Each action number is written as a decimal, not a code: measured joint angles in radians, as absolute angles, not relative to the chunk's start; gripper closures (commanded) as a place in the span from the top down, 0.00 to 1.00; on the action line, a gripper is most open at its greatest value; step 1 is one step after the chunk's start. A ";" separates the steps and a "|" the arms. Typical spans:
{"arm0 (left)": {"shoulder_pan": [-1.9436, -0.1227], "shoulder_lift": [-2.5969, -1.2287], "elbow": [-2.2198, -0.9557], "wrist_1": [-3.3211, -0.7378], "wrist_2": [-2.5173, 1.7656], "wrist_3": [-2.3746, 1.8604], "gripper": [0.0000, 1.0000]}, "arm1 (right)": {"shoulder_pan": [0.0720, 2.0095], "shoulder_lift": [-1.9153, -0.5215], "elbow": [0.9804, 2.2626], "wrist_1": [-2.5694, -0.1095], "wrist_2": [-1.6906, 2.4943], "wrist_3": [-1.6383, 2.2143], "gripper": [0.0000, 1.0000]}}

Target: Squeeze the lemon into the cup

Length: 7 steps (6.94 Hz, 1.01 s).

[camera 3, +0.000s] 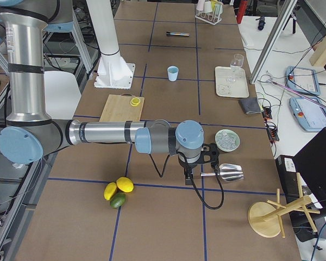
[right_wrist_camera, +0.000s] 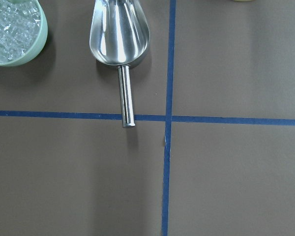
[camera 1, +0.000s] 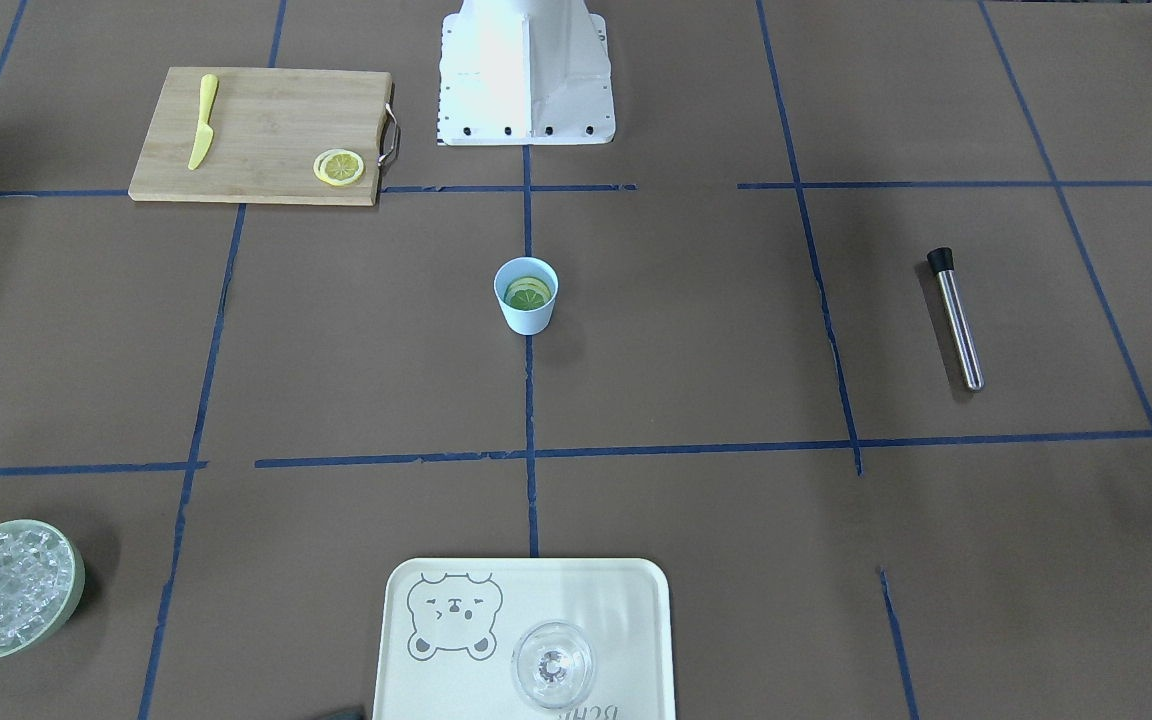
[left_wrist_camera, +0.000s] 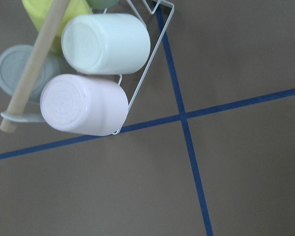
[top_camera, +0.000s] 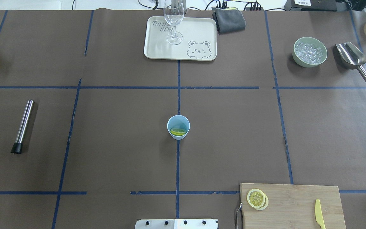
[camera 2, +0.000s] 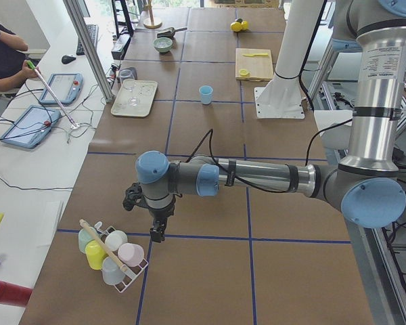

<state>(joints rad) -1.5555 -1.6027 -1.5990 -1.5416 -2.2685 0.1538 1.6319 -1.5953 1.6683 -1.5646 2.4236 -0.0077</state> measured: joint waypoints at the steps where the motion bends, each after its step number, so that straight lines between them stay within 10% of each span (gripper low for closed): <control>1: -1.556 -1.595 -1.597 -1.541 -2.274 0.153 1.00 | 1.631 -1.597 1.668 -1.565 2.424 -0.008 1.00; 7: -1.555 -1.592 -1.594 -1.539 -2.276 0.152 1.00 | 1.631 -1.649 1.652 -1.553 2.418 -0.011 1.00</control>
<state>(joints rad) -1.5555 -1.5921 -1.5941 -1.5389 -2.2764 0.1519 1.6308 -1.6494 1.6524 -1.5528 2.4176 -0.0107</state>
